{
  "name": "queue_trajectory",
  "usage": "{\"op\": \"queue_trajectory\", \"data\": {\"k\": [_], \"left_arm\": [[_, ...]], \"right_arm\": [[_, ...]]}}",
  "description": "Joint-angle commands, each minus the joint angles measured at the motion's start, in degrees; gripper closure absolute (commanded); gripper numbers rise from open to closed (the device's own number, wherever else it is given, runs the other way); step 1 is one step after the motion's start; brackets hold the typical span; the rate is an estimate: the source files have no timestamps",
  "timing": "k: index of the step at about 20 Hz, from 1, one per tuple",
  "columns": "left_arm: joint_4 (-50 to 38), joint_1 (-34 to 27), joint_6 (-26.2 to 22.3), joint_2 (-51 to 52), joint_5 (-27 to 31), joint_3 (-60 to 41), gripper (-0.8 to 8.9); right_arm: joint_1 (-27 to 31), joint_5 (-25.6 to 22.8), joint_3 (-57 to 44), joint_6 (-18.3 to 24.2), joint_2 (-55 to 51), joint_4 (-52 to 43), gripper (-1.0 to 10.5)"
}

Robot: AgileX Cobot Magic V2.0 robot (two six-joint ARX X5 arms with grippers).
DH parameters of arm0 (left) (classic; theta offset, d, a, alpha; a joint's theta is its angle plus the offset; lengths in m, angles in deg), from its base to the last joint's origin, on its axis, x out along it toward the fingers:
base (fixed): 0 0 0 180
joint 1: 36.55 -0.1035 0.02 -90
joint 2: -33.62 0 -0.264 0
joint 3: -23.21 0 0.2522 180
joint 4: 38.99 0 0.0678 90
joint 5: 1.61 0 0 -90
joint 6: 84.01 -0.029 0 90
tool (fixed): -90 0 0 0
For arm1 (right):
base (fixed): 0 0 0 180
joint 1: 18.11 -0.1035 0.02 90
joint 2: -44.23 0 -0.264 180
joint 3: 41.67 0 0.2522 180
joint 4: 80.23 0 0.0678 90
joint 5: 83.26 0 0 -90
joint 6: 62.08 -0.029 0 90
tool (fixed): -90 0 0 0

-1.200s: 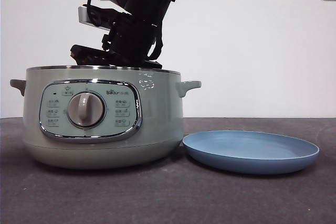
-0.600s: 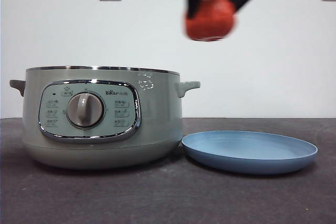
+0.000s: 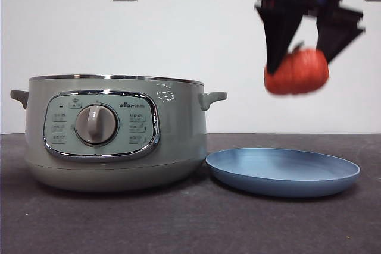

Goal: Take the pumpkin out from the steamer,put the pumpkin in the blue plate,close the lid

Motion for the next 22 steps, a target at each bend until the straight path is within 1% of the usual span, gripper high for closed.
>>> {"op": "queue_trajectory", "data": {"k": [1, 4, 7, 11, 15, 16, 19, 21, 22], "left_arm": [[-3.32, 0.13, -0.87, 0.63, 0.17, 0.79, 8.22], [-3.32, 0.13, -0.87, 0.63, 0.15, 0.79, 8.22], [-3.32, 0.13, -0.85, 0.63, 0.17, 0.79, 8.22], [-3.30, 0.13, -0.85, 0.63, 0.15, 0.79, 8.22], [-3.28, 0.13, -0.85, 0.63, 0.09, 0.79, 8.22], [-3.28, 0.13, -0.85, 0.63, 0.09, 0.79, 8.22], [-3.28, 0.13, -0.81, 0.63, -1.57, 0.79, 8.22], [-3.32, 0.13, -0.79, 0.31, -2.69, 0.79, 8.22], [-3.30, 0.13, -0.79, -0.26, -2.67, 0.79, 8.22]], "right_arm": [[-0.13, 0.09, -6.29, -2.84, -0.02, -5.79, 9.6], [-0.13, 0.09, -13.66, -3.89, 0.11, -14.73, 9.6], [-0.13, 0.09, -18.27, -4.39, 1.44, -21.33, 9.6], [-0.13, 0.11, -18.84, -4.37, 4.50, -24.74, 9.5], [-0.13, 0.09, -18.84, -4.37, 6.64, -25.99, 9.4], [-0.13, 0.07, -18.84, -4.37, 6.64, -25.99, 9.1], [-0.17, -0.11, -18.84, -4.39, 6.64, -26.08, 6.3], [-0.17, -0.17, -18.84, -4.42, 6.64, -26.08, 4.9], [-0.17, -0.17, -18.84, -4.44, 6.64, -26.05, 4.5]]}}
